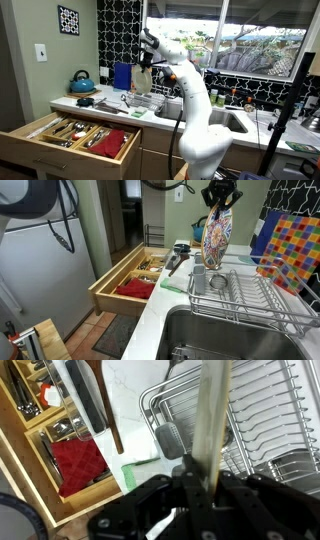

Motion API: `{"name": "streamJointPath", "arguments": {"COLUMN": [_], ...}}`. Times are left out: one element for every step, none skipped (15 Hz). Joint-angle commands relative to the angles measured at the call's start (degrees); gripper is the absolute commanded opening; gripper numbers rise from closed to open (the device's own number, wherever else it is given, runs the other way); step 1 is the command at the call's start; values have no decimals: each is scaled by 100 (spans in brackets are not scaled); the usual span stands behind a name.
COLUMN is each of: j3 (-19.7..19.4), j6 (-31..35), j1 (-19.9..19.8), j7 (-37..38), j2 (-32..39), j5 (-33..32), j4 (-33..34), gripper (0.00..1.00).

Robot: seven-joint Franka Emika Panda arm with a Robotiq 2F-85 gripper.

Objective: Pick up the plate from the dish rack, turn it one hundred and eighty degrees clockwise and put it back in the dish rack

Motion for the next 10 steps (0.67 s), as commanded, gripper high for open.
{"name": "streamJointPath", "arguments": {"j3": [0, 0, 0, -4, -8, -12, -14, -15, -15, -16], "j6": [0, 0, 0, 9, 13, 13, 13, 13, 13, 13], "j1": [1, 4, 7, 7, 1, -5, -9, -10, -11, -12], "j7": [0, 0, 0, 76, 215, 256, 256, 257, 257, 257], "j2": [8, 21, 39, 53, 40, 15, -29, -63, -77, -78], "j5": [0, 0, 0, 1, 2, 2, 2, 2, 2, 2], "j4": [0, 0, 0, 14, 58, 97, 103, 103, 103, 102], "gripper": [11, 11, 11, 11, 11, 11, 11, 11, 11, 11]}}
